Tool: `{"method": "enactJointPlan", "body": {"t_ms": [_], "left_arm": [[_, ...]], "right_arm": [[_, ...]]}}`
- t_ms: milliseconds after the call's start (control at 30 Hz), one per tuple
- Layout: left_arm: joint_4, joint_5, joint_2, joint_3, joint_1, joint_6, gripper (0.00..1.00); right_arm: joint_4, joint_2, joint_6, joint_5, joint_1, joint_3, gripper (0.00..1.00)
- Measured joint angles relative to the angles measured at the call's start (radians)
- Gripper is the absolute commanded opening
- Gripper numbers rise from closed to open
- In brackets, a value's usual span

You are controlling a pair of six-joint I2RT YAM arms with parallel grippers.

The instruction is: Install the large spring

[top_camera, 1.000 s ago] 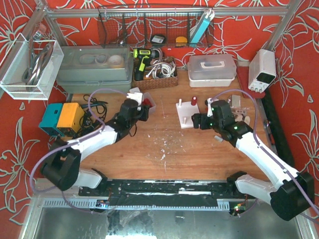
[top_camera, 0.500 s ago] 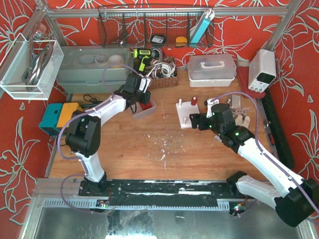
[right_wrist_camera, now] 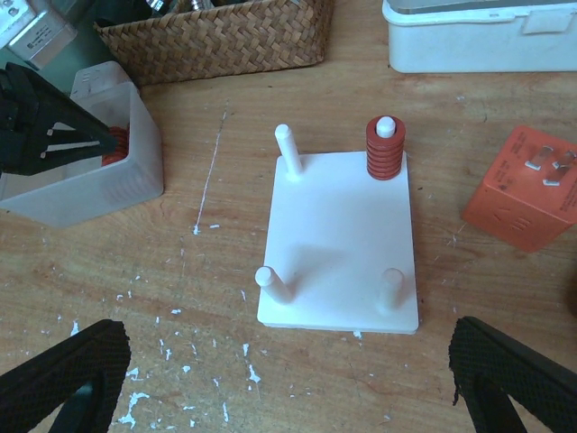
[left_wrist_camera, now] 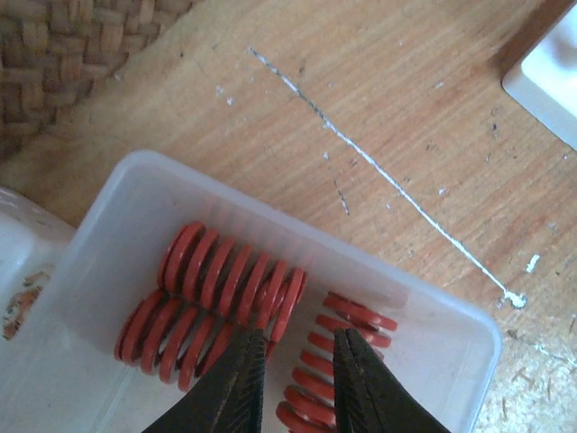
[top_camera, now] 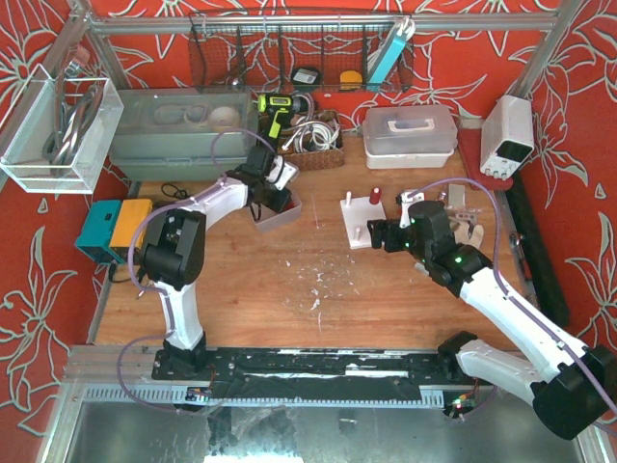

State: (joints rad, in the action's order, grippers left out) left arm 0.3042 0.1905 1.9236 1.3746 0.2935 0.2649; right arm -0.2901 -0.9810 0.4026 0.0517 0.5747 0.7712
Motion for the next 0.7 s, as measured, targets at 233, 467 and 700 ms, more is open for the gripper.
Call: {"method": "enactJointPlan", "body": {"t_ms": [233, 467, 700], "left_arm": [[0.111, 0.087, 0.035, 0.056, -0.063, 0.081, 0.29], [0.183, 0.125, 0.042, 0.113, -0.106, 0.151, 0.35], [0.204, 0.180, 0.071, 0.124, -0.100, 0.178, 0.34]], "right_arm": [[0.000, 0.001, 0.000, 0.000, 0.000, 0.000, 0.98], [-0.001, 0.034, 0.000, 0.004, 0.000, 0.000, 0.98], [0.001, 0.053, 0.000, 0.019, 0.000, -0.003, 0.99]]}}
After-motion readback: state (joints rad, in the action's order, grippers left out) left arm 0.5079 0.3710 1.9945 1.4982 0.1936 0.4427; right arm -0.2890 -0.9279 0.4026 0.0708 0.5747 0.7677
